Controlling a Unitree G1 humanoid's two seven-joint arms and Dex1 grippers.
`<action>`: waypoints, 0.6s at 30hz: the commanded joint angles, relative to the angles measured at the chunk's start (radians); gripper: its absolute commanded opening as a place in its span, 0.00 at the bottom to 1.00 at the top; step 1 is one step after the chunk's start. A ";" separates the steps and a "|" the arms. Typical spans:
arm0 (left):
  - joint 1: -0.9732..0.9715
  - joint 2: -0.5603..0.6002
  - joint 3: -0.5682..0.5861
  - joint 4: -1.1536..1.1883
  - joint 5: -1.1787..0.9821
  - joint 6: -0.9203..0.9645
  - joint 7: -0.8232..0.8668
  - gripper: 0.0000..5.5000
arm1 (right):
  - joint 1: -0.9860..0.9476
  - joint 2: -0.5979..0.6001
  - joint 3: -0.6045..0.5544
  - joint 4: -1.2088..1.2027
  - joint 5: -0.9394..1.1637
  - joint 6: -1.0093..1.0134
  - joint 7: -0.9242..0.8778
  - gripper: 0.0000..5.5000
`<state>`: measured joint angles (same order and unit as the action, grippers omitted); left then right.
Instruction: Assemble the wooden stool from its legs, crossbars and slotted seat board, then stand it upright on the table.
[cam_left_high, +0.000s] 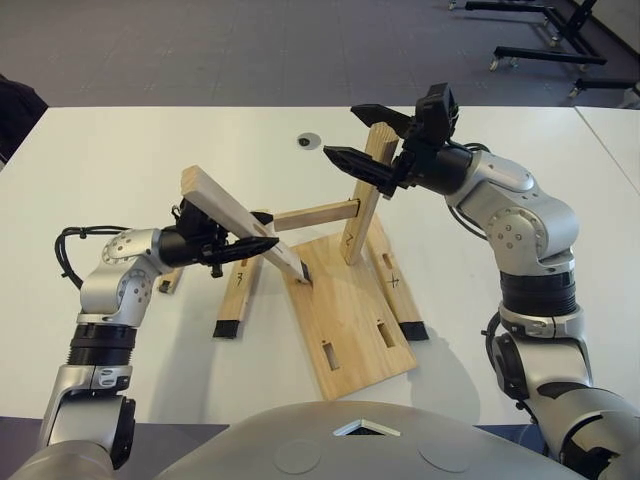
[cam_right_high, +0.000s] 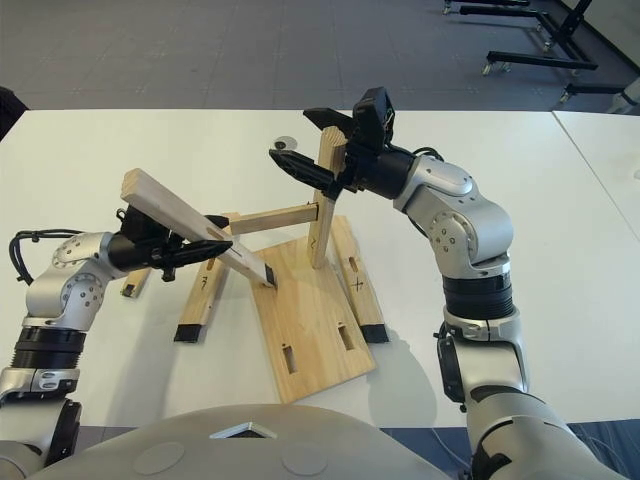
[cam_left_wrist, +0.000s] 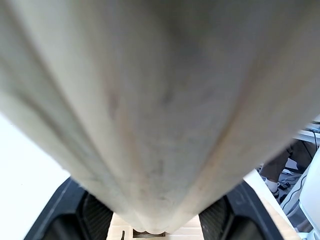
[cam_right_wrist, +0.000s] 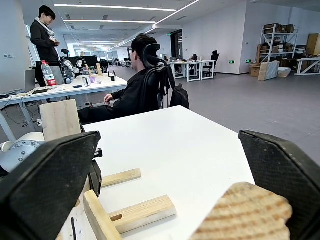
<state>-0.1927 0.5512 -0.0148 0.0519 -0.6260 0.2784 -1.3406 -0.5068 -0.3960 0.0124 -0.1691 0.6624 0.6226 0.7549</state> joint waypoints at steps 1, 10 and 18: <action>-0.002 0.071 -0.042 -0.015 0.101 0.022 0.025 0.37 | 0.009 0.007 0.001 -0.020 -0.009 -0.004 -0.008 0.92; 0.035 0.167 -0.038 -0.235 0.078 0.133 0.104 0.37 | 0.041 0.008 -0.005 -0.080 0.020 0.041 -0.025 0.92; 0.091 0.197 -0.044 -0.337 0.067 0.213 0.187 0.37 | 0.073 0.012 -0.014 -0.137 0.043 0.076 -0.054 0.92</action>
<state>-0.1409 0.7086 -0.0302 -0.2661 -0.5994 0.4452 -1.1620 -0.4465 -0.3842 -0.0020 -0.2790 0.6866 0.6759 0.7073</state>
